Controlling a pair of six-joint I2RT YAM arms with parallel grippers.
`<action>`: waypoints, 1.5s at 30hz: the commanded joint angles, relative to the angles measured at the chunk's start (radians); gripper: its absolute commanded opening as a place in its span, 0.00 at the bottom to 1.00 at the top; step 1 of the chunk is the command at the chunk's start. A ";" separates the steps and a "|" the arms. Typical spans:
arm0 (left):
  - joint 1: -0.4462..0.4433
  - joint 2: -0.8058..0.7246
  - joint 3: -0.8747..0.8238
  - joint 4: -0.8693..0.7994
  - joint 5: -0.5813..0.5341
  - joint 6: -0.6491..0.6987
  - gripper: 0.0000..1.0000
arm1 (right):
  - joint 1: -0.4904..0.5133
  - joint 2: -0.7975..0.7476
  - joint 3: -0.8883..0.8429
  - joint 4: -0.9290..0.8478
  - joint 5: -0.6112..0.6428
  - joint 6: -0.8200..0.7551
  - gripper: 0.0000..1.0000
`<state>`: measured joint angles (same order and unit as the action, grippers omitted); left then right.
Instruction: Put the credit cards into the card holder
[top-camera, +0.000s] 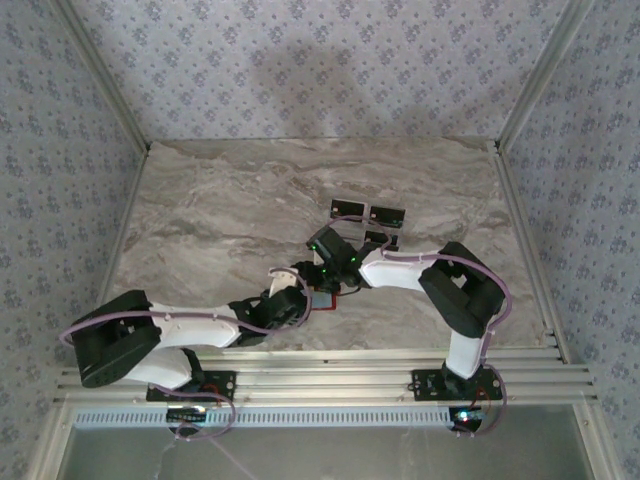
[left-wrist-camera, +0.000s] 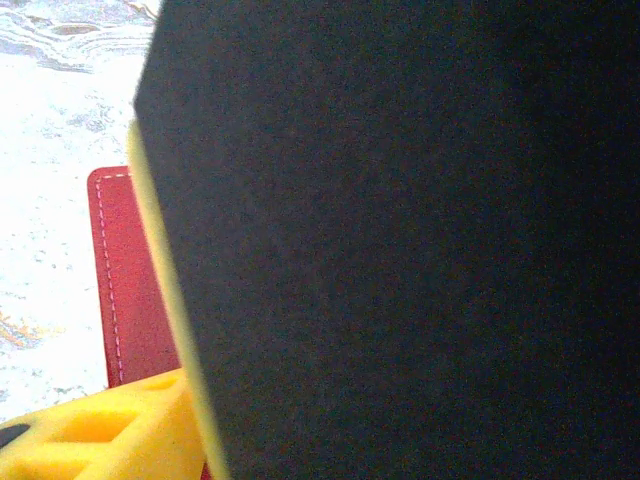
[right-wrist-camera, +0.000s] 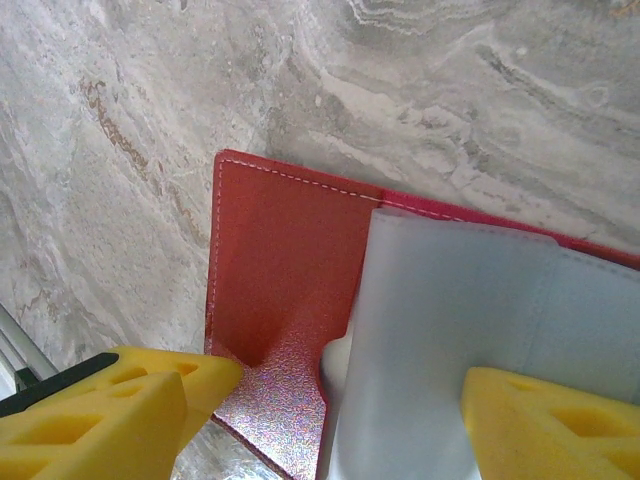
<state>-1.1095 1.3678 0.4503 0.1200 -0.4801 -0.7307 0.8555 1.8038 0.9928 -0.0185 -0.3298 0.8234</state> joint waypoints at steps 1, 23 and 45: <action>-0.007 0.026 0.016 -0.047 -0.018 -0.018 0.62 | -0.001 -0.027 -0.006 -0.062 -0.012 0.005 0.77; -0.007 0.056 0.014 -0.044 -0.016 -0.041 0.61 | -0.058 -0.144 -0.066 -0.092 0.028 -0.008 0.78; -0.007 -0.009 0.004 -0.054 -0.008 -0.031 0.62 | -0.031 -0.061 -0.024 -0.073 -0.012 -0.002 0.78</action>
<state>-1.1149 1.4048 0.4629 0.0994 -0.4938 -0.7677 0.8124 1.7252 0.9394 -0.0753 -0.3229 0.8196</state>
